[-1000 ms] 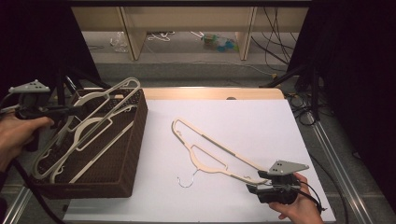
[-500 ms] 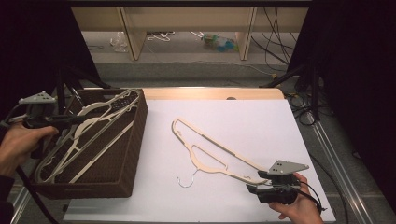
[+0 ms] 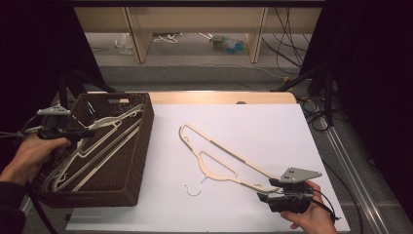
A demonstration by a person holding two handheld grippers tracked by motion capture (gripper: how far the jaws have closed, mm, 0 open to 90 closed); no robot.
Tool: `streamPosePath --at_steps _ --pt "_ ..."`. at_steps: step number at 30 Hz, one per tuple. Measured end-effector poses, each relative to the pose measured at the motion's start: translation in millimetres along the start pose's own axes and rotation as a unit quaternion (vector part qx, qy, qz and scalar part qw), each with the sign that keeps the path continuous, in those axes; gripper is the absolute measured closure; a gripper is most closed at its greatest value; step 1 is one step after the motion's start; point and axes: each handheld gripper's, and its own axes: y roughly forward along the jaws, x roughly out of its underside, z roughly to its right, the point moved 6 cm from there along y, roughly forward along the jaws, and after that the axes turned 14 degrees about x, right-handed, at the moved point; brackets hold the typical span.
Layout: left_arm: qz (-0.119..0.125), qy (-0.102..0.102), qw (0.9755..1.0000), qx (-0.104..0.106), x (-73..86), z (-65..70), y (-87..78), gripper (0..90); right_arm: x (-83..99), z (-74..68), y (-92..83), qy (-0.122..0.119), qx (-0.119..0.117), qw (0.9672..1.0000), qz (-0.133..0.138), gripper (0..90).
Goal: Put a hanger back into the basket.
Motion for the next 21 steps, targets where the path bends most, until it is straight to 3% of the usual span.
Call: streamPosePath --at_steps 7,11,15,21 --pt "-0.016 -0.016 0.9996 -0.017 9.1 -12.3 8.3 85.1 0.2 0.7 0.0 0.000 -0.001 1.0000 0.002 35.9" --pt "-0.032 -0.021 0.9985 -0.038 16.8 -20.5 10.0 83.5 0.5 0.0 1.1 0.001 0.002 1.0000 0.004 35.3" --pt "-0.023 -0.040 0.9973 -0.057 24.4 -33.4 10.1 82.0 0.0 0.5 0.5 0.001 0.004 1.0000 0.004 33.9" --pt "-0.025 -0.044 0.9959 -0.075 25.7 -39.9 13.2 80.2 -0.6 0.5 0.5 -0.001 0.003 1.0000 0.008 32.0"
